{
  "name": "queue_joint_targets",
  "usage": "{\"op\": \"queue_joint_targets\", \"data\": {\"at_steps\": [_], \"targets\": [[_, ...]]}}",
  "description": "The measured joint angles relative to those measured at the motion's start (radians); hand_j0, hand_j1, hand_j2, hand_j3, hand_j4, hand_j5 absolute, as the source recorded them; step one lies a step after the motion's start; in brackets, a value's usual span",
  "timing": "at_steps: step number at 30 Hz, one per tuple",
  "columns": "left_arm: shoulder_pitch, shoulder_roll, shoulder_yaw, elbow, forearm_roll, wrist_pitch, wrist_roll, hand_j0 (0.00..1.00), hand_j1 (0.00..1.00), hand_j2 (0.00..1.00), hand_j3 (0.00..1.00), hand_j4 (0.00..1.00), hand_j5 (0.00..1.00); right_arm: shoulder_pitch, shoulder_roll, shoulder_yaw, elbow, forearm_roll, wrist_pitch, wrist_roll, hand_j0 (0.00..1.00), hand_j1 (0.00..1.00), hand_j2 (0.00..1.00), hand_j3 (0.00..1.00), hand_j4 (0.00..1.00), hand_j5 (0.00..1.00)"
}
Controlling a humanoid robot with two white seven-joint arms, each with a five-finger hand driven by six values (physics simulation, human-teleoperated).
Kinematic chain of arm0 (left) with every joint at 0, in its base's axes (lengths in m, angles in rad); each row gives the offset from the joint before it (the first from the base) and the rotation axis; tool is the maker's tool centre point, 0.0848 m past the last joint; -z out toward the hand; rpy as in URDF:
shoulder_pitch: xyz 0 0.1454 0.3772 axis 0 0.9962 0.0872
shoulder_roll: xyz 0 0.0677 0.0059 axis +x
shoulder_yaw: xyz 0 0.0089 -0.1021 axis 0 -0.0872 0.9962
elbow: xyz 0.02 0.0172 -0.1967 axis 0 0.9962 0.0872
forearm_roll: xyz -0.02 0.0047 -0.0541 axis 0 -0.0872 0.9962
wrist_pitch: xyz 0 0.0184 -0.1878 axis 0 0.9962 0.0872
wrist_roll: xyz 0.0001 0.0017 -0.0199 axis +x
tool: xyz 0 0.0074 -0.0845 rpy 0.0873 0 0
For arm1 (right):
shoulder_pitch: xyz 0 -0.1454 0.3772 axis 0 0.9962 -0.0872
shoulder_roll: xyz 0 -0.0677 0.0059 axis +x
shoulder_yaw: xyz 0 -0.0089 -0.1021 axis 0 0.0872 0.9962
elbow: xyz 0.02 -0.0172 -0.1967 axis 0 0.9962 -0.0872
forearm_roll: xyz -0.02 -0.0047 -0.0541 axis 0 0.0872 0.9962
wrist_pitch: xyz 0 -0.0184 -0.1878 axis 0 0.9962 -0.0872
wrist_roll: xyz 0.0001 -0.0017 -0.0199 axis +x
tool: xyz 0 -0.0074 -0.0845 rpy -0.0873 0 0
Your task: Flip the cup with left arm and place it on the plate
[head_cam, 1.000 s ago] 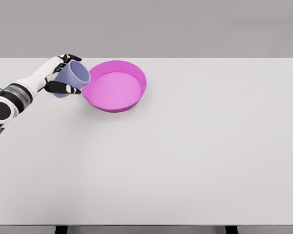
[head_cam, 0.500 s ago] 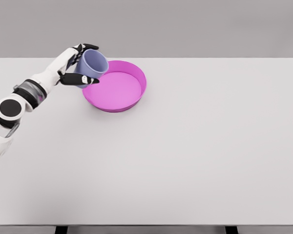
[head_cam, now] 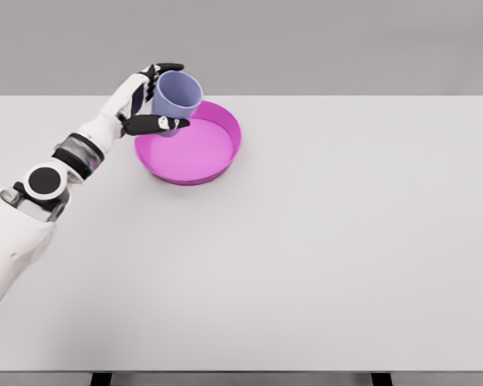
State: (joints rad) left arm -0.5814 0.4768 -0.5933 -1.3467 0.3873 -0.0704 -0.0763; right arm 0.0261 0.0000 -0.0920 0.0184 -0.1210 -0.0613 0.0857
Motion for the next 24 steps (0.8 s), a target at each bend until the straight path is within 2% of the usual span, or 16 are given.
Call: {"op": "queue_joint_targets", "data": {"at_steps": [8, 24], "targets": [[0.002, -0.081, 0.004, 0.098, 0.036, -0.071, -0.001, 0.76, 0.76, 0.76, 0.76, 0.76, 0.76, 0.000, 0.000, 0.000, 0.000, 0.000, 0.000, 0.000, 1.00, 1.00, 1.00, 1.00, 1.00, 1.00], [0.002, -0.181, 0.005, 0.283, 0.085, -0.220, -0.005, 0.78, 0.78, 0.78, 0.78, 0.78, 0.78, 0.000, 0.000, 0.000, 0.000, 0.000, 0.000, 0.000, 1.00, 1.00, 1.00, 1.00, 1.00, 1.00]]}}
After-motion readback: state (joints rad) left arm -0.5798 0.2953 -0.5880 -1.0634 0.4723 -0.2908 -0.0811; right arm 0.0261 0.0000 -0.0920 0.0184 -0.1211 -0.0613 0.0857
